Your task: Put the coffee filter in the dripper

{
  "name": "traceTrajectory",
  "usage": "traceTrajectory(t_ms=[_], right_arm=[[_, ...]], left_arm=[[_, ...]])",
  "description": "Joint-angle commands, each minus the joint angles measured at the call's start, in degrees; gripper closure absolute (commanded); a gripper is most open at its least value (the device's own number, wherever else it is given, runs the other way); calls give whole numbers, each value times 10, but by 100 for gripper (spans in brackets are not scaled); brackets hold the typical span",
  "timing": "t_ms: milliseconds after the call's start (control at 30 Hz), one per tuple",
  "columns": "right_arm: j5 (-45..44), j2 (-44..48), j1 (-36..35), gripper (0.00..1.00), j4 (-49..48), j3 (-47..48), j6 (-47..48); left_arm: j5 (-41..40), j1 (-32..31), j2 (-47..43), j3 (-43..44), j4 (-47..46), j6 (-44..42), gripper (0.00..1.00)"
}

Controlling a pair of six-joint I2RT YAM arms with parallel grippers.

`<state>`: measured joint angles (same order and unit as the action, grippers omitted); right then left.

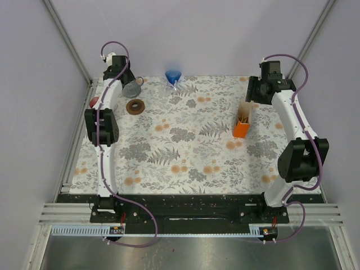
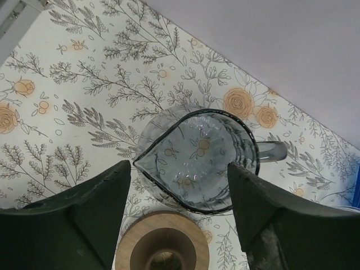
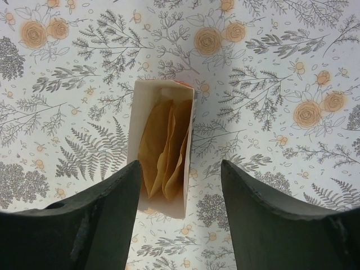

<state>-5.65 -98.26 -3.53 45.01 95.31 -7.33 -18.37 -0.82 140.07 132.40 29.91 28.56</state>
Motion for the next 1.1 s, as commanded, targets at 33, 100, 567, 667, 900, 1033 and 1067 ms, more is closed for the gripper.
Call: traceTrajectory(t_ms=[33, 100, 567, 667, 900, 1033, 1067], right_arm=[[13, 33, -4, 33, -2, 1, 8], [14, 38, -4, 33, -3, -1, 10], [17, 45, -4, 33, -6, -3, 14], [20, 51, -3, 33, -10, -10, 15], [26, 68, -4, 33, -14, -21, 14], [38, 82, -4, 32, -16, -26, 8], [41, 86, -4, 33, -18, -28, 6]], left_arm=[[19, 4, 16, 39, -28, 12, 29], [18, 5, 24, 38, -27, 13, 33], [54, 7, 30, 22, -5, 25, 80], [67, 22, 19, 19, -1, 29, 97], [135, 29, -29, 51, 9, 76, 100], [177, 29, -73, 49, 32, 90, 100], [181, 28, -93, 39, 37, 89, 100]])
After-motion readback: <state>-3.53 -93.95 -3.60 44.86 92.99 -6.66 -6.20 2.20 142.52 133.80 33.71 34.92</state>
